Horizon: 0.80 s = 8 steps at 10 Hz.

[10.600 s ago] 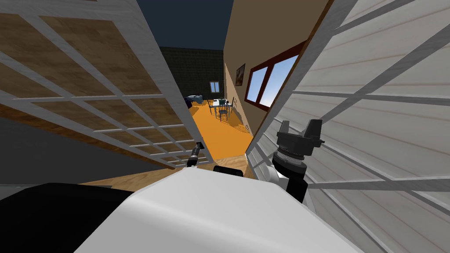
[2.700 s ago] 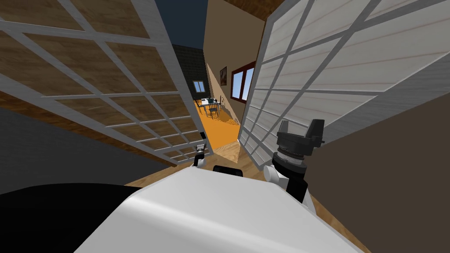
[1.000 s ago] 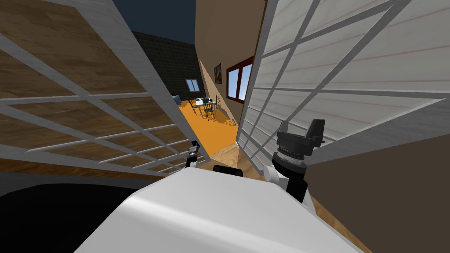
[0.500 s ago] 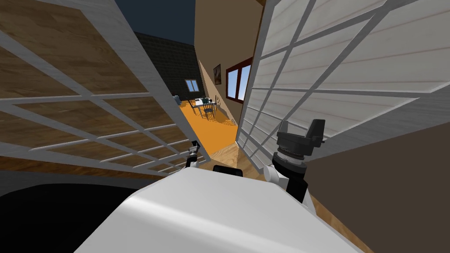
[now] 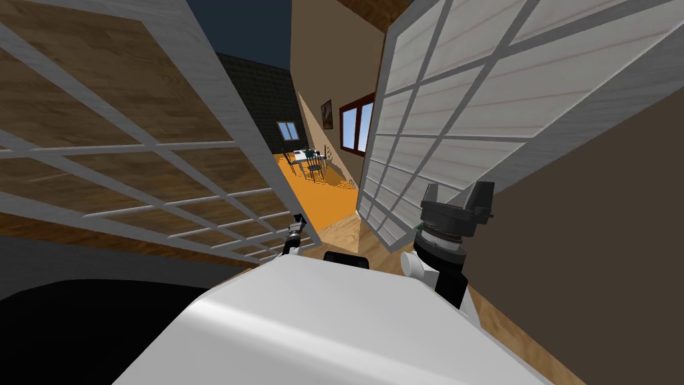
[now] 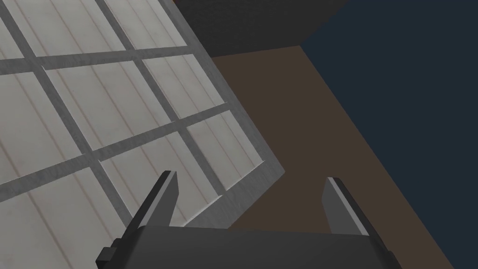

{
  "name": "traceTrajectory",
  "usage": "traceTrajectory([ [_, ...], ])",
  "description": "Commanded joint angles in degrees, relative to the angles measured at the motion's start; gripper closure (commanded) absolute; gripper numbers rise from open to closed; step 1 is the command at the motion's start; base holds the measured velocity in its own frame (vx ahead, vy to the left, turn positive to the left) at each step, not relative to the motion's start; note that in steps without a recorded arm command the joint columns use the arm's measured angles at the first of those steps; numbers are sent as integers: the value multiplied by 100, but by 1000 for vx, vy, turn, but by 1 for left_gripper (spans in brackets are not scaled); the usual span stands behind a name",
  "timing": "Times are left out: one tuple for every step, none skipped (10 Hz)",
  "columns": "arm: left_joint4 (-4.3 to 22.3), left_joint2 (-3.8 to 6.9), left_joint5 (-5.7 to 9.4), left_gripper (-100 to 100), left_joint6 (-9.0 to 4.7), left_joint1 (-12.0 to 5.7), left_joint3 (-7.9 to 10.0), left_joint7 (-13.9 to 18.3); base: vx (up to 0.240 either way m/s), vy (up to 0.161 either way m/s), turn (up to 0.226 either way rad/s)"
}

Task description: Pull the door open

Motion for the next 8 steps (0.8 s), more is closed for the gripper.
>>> traceTrajectory([
  [-102, 47, -66, 100, -1, 56, -123, 105, -260, 30, -103],
  [-132, 77, -108, 100, -4, 77, -203, 172, -251, 35, -93],
  [-153, 98, -137, 100, -6, 92, -257, 217, -247, 29, -79],
  [-72, 69, -125, 100, -23, 46, -234, 195, -112, 2, -33],
  [-109, 124, -200, 100, -48, 112, -356, 308, -145, -16, -72],
  [-131, 164, -236, 100, -69, 140, -409, 368, -212, -13, -86],
  [-156, 209, -275, 100, -93, 170, -469, 433, -230, 3, -78],
  [-195, 280, -338, 100, -130, 219, -563, 538, -261, 12, -82],
])
